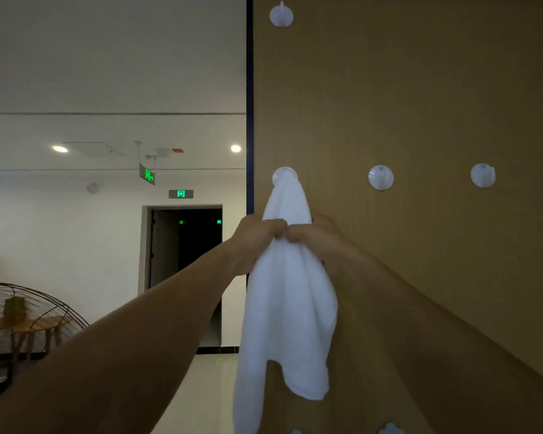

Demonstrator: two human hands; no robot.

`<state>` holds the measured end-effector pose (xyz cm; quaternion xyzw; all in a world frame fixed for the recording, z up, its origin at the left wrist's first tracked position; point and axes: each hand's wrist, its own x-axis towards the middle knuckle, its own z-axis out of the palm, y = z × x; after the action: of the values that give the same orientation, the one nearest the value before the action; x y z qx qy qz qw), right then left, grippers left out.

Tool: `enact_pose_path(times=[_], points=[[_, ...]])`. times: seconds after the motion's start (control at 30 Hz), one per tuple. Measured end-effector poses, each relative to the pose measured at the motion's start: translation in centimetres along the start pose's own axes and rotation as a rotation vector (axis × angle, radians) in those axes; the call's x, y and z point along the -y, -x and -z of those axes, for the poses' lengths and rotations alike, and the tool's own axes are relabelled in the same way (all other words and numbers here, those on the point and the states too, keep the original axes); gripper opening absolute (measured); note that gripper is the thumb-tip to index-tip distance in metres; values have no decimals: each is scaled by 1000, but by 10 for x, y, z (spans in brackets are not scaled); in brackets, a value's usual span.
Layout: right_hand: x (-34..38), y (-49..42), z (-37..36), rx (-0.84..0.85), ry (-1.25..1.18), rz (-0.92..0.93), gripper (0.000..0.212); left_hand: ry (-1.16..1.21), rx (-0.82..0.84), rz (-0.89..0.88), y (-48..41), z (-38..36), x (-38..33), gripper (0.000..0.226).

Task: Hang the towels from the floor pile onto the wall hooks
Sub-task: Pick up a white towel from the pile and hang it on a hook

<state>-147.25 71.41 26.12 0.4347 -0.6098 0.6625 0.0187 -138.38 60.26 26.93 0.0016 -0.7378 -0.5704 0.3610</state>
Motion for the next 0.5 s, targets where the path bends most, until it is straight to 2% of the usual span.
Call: enact_pose_path(times=[0.03, 0.1, 0.17, 0.27, 0.4, 0.5], points=[[-4, 3, 3, 2, -27, -4, 36, 16, 34, 7, 2, 3, 6, 18], [-13, 9, 5, -36, 104, 62, 42, -66, 77, -43, 7, 4, 25, 15], [-28, 15, 4, -39, 248, 135, 41, -169, 63, -120, 11, 2, 48, 19], [-47, 31, -2, -49, 317, 167, 45, -284, -36, -204, 15, -3, 70, 36], [-63, 51, 2, -125, 475, 43, 63, -358, -67, -212, 25, -5, 88, 59], [-80, 81, 8, -113, 518, -14, 62, -304, -24, -138, 51, -6, 113, 74]])
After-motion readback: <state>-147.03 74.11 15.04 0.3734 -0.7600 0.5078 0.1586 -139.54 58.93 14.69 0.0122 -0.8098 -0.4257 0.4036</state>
